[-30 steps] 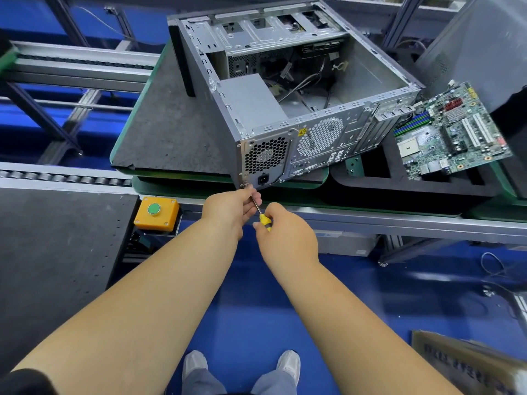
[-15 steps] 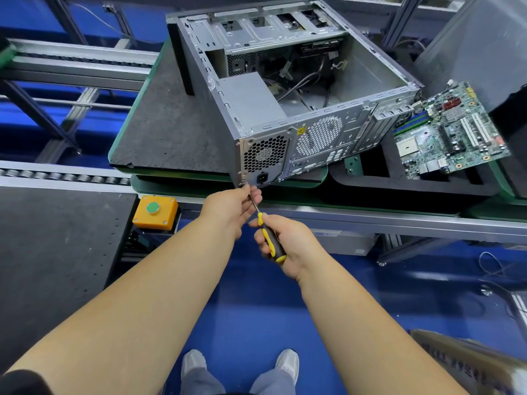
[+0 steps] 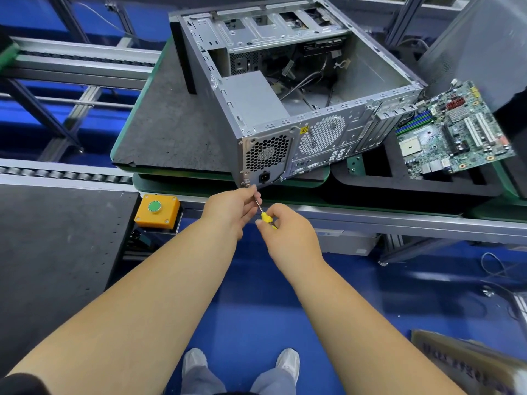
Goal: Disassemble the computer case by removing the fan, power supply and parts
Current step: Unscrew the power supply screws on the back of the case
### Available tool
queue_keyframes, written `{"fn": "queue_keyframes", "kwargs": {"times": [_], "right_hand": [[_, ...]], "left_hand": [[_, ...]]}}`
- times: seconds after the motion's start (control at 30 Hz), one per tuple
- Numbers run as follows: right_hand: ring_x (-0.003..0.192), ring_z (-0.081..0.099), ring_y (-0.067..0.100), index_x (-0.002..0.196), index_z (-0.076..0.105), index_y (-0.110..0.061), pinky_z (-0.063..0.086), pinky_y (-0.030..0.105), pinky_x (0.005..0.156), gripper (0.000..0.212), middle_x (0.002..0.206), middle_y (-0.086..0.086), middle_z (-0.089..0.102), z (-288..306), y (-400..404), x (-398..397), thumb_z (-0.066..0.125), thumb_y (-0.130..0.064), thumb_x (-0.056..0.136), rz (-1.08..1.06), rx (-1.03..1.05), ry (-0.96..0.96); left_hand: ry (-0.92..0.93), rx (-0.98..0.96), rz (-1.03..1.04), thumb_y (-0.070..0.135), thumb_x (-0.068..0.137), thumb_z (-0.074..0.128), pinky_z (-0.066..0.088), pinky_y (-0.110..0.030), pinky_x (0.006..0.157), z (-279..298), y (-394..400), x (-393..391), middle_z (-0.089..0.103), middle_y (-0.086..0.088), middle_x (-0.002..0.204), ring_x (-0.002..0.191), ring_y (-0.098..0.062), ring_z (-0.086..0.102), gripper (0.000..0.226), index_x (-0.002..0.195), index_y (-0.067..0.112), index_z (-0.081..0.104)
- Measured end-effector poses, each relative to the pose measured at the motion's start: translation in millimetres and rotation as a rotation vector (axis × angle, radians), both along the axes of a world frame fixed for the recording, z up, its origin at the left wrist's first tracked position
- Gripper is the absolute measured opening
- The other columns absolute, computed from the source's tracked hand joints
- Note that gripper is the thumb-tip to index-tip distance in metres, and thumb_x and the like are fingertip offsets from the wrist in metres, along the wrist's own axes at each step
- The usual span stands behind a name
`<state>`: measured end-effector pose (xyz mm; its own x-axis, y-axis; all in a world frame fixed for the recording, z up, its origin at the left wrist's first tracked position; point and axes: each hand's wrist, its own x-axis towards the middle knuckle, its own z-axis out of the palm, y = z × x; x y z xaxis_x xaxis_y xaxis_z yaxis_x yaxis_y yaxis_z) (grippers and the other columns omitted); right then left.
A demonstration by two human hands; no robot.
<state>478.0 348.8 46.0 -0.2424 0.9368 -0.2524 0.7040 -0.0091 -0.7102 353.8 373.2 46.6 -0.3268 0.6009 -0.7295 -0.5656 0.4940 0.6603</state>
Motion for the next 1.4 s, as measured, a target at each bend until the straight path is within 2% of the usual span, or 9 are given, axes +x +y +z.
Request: {"fn": "queue_keyframes", "kwargs": {"times": [0.13,0.23,0.37,0.53,0.67,0.87,1.07,1.27,1.4], "right_hand": [[0.070,0.045,0.021,0.090,0.041,-0.022,0.023,0.030,0.047,0.018,0.070,-0.008,0.044,-0.1,-0.2,-2.5,0.053,-0.033,0.098,0.103,0.224,-0.251],[0.069,0.045,0.020,0.090,0.040,-0.023,0.024,0.030,0.047,0.018,0.070,-0.009,0.042,-1.9,0.2,-5.0,0.054,-0.032,0.097,0.117,0.238,-0.271],[0.069,0.052,0.019,0.090,0.052,-0.020,0.038,0.030,0.055,0.017,0.075,-0.004,0.056,-2.0,5.3,-5.0,0.058,-0.035,0.094,0.032,-0.107,0.031],[0.048,0.048,0.014,0.091,0.067,-0.012,0.038,0.024,0.048,0.036,0.058,0.001,0.061,0.3,10.9,-0.1,0.048,-0.041,0.101,-0.180,-0.721,0.565],[0.045,0.045,0.015,0.096,0.068,-0.005,0.039,0.023,0.045,0.038,0.059,0.006,0.058,-3.7,9.3,2.9,0.042,-0.032,0.104,-0.235,-0.860,0.775],[0.044,0.041,0.012,0.093,0.066,-0.014,0.032,0.026,0.050,0.030,0.054,-0.003,0.055,-3.3,9.5,-0.7,0.043,-0.031,0.103,-0.185,-0.655,0.546],[0.048,0.045,0.010,0.090,0.067,-0.020,0.034,0.016,0.040,0.022,0.053,-0.008,0.057,-6.1,7.8,0.1,0.051,-0.032,0.098,-0.132,-0.432,0.344],[0.064,0.056,0.018,0.081,0.058,-0.023,0.045,0.034,0.058,0.019,0.069,-0.002,0.061,-5.8,9.0,1.1,0.058,-0.038,0.093,-0.035,-0.163,0.083],[0.075,0.054,0.021,0.087,0.055,-0.025,0.040,0.033,0.059,0.015,0.074,-0.007,0.056,-2.3,7.4,1.0,0.059,-0.037,0.094,0.015,0.070,-0.141]], "left_hand": [[0.033,-0.023,0.002,0.019,0.088,0.071,0.056,-0.015,0.061,1.0,-0.7,0.9,0.071,0.001,0.068,0.067,-0.007,0.068,0.012,0.079,0.012,0.067],[0.078,-0.001,0.005,0.016,0.088,0.070,0.056,-0.017,0.064,1.1,-1.3,1.4,0.071,0.000,0.070,0.069,-0.009,0.068,0.012,0.078,0.011,0.068],[0.110,0.023,-0.011,0.012,0.093,0.064,0.053,-0.018,0.066,3.2,-0.2,1.4,0.067,-0.002,0.071,0.067,-0.009,0.063,0.018,0.076,0.010,0.064],[0.085,-0.031,-0.048,0.012,0.098,0.055,0.048,-0.018,0.067,9.3,4.7,2.9,0.063,0.001,0.067,0.066,-0.008,0.057,0.026,0.073,0.011,0.060],[0.043,-0.005,-0.029,0.012,0.099,0.053,0.050,-0.019,0.069,10.4,1.5,2.4,0.066,-0.001,0.079,0.074,-0.008,0.062,0.020,0.082,0.010,0.063],[-0.047,0.009,0.011,0.014,0.098,0.054,0.052,-0.020,0.077,7.7,-1.7,-1.6,0.069,-0.002,0.085,0.082,-0.010,0.065,0.014,0.088,0.009,0.064],[-0.083,-0.005,0.055,0.015,0.098,0.054,0.052,-0.018,0.066,6.7,-0.3,-2.1,0.069,-0.001,0.077,0.074,-0.009,0.066,0.018,0.085,0.010,0.065],[-0.121,-0.012,0.061,0.017,0.097,0.057,0.052,-0.017,0.053,2.6,1.2,-4.2,0.073,0.002,0.064,0.057,-0.006,0.070,0.016,0.087,0.011,0.068],[-0.121,-0.001,0.057,0.017,0.096,0.058,0.052,-0.018,0.053,1.5,1.4,-3.7,0.073,0.002,0.066,0.059,-0.006,0.070,0.015,0.087,0.011,0.068]]}}
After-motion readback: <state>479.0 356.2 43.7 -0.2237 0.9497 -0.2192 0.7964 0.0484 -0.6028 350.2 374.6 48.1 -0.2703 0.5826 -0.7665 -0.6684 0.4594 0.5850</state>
